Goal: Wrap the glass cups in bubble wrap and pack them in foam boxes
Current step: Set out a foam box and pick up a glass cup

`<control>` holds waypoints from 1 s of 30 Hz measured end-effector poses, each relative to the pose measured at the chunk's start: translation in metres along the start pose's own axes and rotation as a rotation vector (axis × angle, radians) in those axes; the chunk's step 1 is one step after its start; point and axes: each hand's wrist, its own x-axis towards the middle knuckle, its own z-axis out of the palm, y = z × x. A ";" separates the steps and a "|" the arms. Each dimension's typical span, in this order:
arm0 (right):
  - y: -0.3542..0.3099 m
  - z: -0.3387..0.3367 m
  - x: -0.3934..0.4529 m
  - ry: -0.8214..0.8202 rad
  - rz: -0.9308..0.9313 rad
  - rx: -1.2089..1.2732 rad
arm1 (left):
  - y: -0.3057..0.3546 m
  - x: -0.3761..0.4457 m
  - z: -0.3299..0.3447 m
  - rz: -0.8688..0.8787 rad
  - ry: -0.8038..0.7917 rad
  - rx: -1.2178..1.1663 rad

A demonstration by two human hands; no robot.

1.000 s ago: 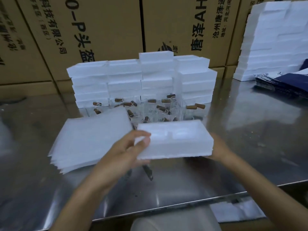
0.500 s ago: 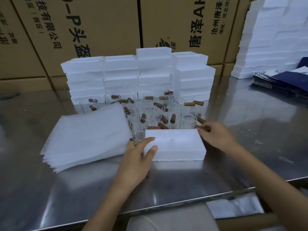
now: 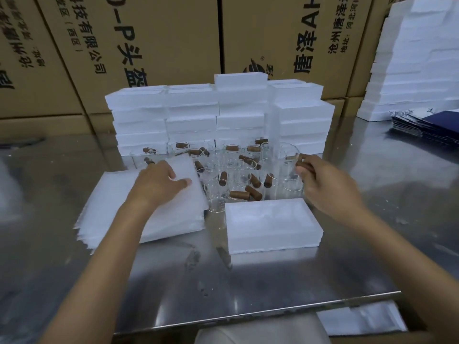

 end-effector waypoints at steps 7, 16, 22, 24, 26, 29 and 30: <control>-0.056 -0.003 0.006 -0.212 0.046 0.461 | -0.004 0.002 0.001 0.116 0.089 -0.209; -0.111 -0.001 0.010 -0.455 0.134 0.899 | 0.012 -0.038 -0.026 0.348 0.040 -0.617; -0.110 0.006 0.011 -0.414 -0.147 0.393 | 0.003 -0.043 -0.033 0.362 0.120 -0.745; -0.115 0.008 0.011 -0.410 -0.267 0.209 | 0.005 -0.044 -0.034 0.408 0.094 -0.748; -0.127 0.014 0.012 -0.387 -0.320 0.094 | 0.013 -0.046 -0.032 0.487 0.042 -0.721; -0.143 0.023 0.019 -0.424 -0.163 0.315 | 0.022 -0.050 -0.025 0.609 0.043 -0.624; -0.147 0.026 0.022 -0.467 -0.035 0.469 | 0.023 -0.052 -0.024 0.632 0.050 -0.614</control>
